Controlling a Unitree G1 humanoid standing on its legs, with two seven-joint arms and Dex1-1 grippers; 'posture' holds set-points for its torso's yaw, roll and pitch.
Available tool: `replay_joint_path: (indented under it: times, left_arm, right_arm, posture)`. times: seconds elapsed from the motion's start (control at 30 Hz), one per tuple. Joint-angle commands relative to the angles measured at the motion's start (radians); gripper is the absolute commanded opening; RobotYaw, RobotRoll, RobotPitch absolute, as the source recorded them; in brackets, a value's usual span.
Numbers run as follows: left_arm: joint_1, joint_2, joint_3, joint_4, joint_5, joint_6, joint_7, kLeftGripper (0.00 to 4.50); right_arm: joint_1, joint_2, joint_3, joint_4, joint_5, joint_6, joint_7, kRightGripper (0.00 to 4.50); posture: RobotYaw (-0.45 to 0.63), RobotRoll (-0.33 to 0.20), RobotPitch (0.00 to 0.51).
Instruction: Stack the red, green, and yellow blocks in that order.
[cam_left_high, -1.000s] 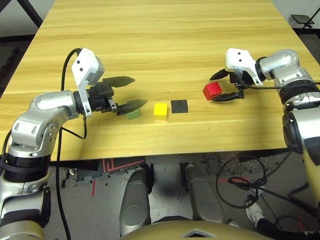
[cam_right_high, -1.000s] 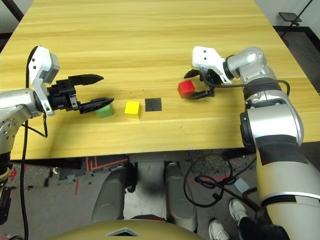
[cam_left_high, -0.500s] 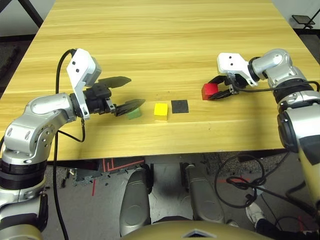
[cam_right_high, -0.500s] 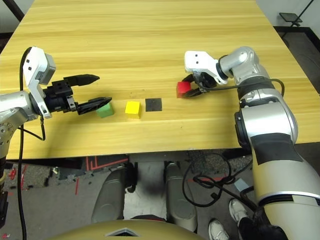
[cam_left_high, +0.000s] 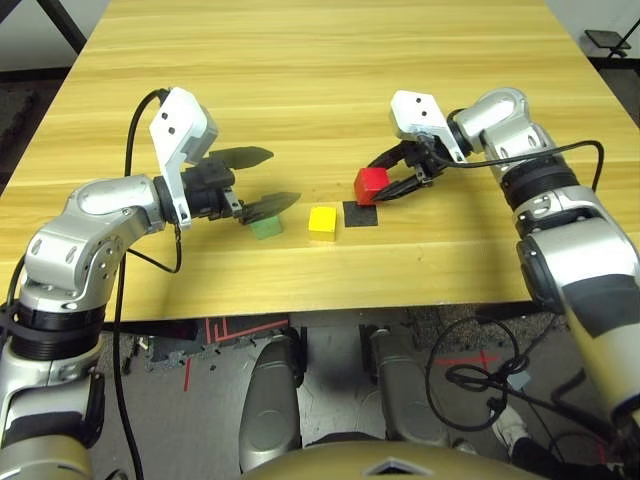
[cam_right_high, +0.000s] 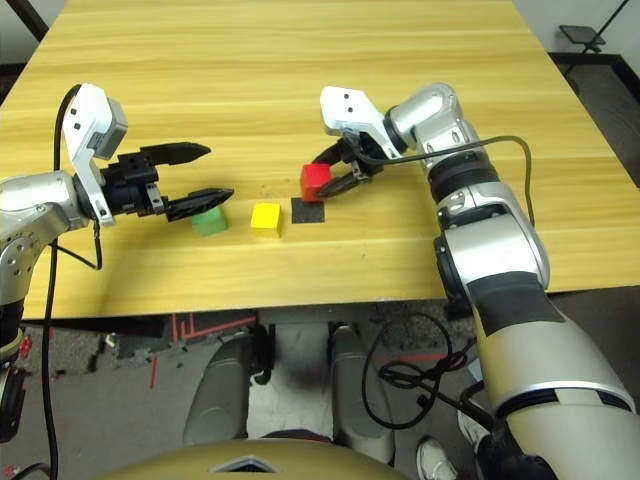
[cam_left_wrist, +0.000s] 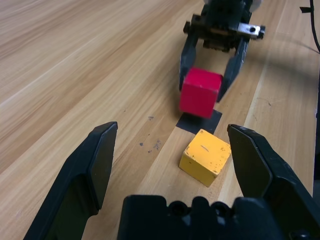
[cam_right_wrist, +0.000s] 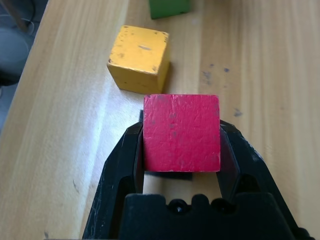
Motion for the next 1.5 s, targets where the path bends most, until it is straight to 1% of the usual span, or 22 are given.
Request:
replay_joint_path:
  times: [0.03, 0.2, 0.4, 0.7, 0.97, 1.03, 1.1, 1.2, 1.23, 1.33, 1.4, 1.5]
  left_arm:
    - [-0.001, -0.009, -0.023, 0.008, 0.014, -0.010, -0.008, 4.50]
    - [0.003, -0.011, -0.017, 0.004, 0.016, -0.008, 0.000, 4.50]
    - [0.012, -0.007, -0.009, -0.008, 0.010, 0.000, 0.010, 4.50]
    - [0.009, -0.010, -0.007, -0.010, 0.007, 0.005, 0.025, 4.50]
    - [0.010, -0.001, -0.015, -0.013, 0.012, -0.006, 0.016, 4.50]
    - [0.002, 0.002, -0.018, -0.007, 0.016, -0.012, 0.007, 4.50]
    - [-0.005, 0.003, -0.020, -0.002, 0.018, -0.014, 0.002, 4.50]
    - [-0.015, 0.008, -0.023, 0.008, 0.025, -0.023, -0.014, 4.50]
    - [-0.019, 0.012, -0.025, 0.013, 0.026, -0.024, -0.024, 4.50]
    - [-0.035, 0.036, -0.034, 0.029, 0.030, -0.037, -0.077, 4.50]
    - [-0.048, 0.061, -0.050, 0.045, 0.040, -0.066, -0.134, 4.50]
    - [-0.065, 0.104, -0.089, 0.077, 0.072, -0.112, -0.225, 4.50]
  right_arm:
    - [0.044, -0.008, 0.024, -0.091, 0.011, 0.040, 0.002, 2.05]
    - [0.069, -0.013, 0.040, -0.121, 0.005, 0.041, -0.010, 2.05]
    - [0.064, -0.021, 0.061, -0.100, -0.020, 0.004, -0.046, 2.05]
    - [0.059, -0.013, 0.074, -0.087, -0.016, 0.002, -0.071, 2.05]
    - [0.061, -0.012, 0.077, -0.096, -0.009, 0.023, -0.063, 2.05]
    - [0.066, -0.010, 0.074, -0.100, 0.000, 0.022, -0.053, 2.78]
    - [0.069, -0.009, 0.071, -0.103, 0.008, 0.023, -0.044, 3.33]
    - [0.071, -0.010, 0.064, -0.112, 0.017, 0.037, -0.040, 4.37]
    - [0.071, -0.011, 0.055, -0.118, 0.029, 0.048, -0.033, 4.44]
    - [0.062, -0.024, 0.021, -0.122, 0.087, 0.079, -0.002, 4.44]
    - [0.050, -0.062, 0.027, -0.113, 0.167, 0.070, 0.008, 4.44]
    - [0.028, -0.149, 0.046, -0.064, 0.220, 0.026, 0.009, 4.44]
  posture:
    - [0.36, -0.074, 0.230]
    - [0.37, -0.073, 0.235]
    - [0.38, -0.072, 0.238]
    - [0.38, -0.075, 0.240]
    - [0.38, -0.078, 0.233]
    - [0.37, -0.078, 0.232]
    - [0.37, -0.077, 0.231]
    - [0.36, -0.072, 0.225]
    - [0.36, -0.070, 0.224]
    - [0.34, -0.067, 0.222]
    - [0.33, -0.067, 0.223]
    - [0.31, -0.068, 0.222]
